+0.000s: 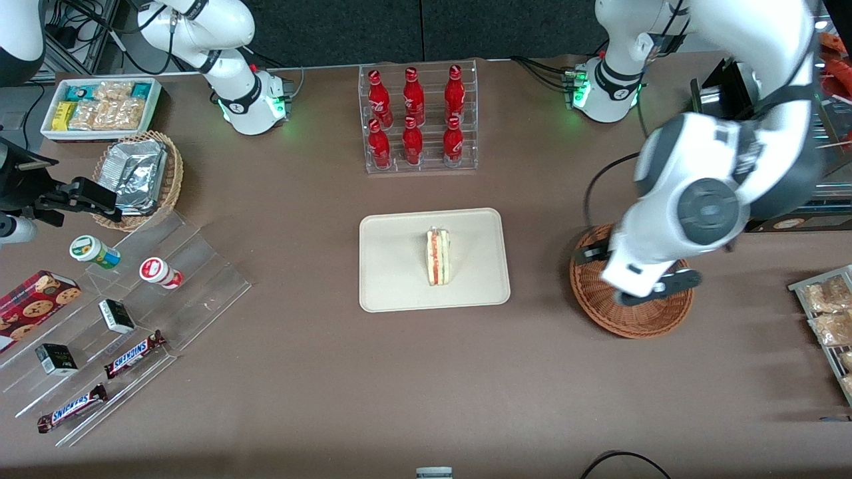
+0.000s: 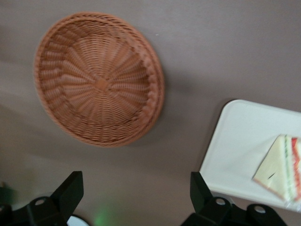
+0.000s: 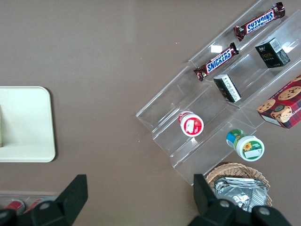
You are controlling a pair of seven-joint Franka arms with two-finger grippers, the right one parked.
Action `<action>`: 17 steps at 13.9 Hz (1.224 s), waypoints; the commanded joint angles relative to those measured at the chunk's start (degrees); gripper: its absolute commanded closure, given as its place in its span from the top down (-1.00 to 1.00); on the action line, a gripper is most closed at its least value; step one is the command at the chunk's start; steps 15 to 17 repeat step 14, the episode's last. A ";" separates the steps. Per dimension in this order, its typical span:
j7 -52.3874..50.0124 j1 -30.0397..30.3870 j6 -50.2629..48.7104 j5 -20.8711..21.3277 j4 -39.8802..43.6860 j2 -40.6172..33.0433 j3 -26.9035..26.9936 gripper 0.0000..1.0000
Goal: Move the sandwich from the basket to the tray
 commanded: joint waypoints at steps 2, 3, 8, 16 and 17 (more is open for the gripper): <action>11.23 6.94 -6.34 -2.99 -4.74 -8.88 -0.84 1.00; 13.95 8.60 -7.75 -3.52 -6.22 -11.16 -0.84 1.00; 23.63 12.91 -16.10 -3.44 -7.91 -20.22 -0.84 1.00; 29.10 13.63 -17.71 -2.21 -9.83 -21.82 -0.32 1.00; 29.10 13.63 -17.71 -2.21 -9.83 -21.82 -0.32 1.00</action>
